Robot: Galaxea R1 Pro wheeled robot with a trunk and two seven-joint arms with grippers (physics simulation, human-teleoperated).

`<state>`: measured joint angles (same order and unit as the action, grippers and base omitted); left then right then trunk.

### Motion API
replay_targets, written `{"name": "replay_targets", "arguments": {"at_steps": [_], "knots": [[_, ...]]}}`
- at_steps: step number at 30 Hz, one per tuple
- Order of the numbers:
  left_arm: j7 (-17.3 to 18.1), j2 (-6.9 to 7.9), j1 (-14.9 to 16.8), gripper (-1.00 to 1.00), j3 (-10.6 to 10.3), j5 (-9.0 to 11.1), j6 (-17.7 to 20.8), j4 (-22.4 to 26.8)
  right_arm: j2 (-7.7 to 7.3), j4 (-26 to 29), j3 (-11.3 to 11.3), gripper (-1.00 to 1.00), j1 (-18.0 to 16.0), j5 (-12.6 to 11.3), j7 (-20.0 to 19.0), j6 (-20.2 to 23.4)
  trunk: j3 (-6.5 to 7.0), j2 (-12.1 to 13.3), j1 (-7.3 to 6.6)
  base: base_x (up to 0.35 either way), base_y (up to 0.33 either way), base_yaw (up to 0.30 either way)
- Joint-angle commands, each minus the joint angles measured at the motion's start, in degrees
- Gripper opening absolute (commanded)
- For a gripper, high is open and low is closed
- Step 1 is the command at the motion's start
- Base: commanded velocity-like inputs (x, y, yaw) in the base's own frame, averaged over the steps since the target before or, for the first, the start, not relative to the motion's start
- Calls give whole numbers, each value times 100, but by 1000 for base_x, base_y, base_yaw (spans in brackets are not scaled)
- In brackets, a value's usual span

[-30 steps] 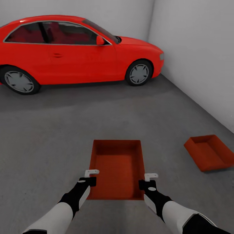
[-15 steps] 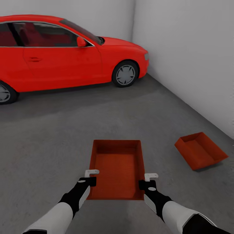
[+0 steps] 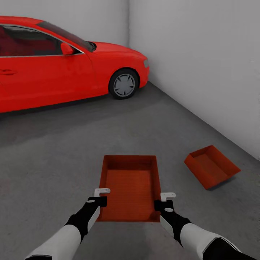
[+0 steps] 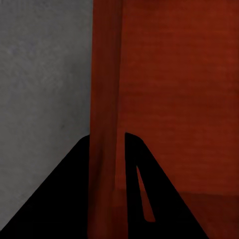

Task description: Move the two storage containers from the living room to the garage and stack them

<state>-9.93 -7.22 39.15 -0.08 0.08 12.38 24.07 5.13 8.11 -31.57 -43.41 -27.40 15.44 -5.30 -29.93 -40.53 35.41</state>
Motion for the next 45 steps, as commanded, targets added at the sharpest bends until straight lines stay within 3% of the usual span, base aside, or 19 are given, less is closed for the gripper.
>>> {"name": "replay_targets", "arguments": {"at_steps": [1,45], "knots": [[-25,19,5,-100,131,40,41,239,-4,-301,-161,-100,0,-56,-2,-9,-6,-5,4,321,0,-243],[-22,27,5,-100,131,44,45,239,-13,-301,-157,-100,0,-55,-5,-8,-6,-5,4,321,0,-243]]}}
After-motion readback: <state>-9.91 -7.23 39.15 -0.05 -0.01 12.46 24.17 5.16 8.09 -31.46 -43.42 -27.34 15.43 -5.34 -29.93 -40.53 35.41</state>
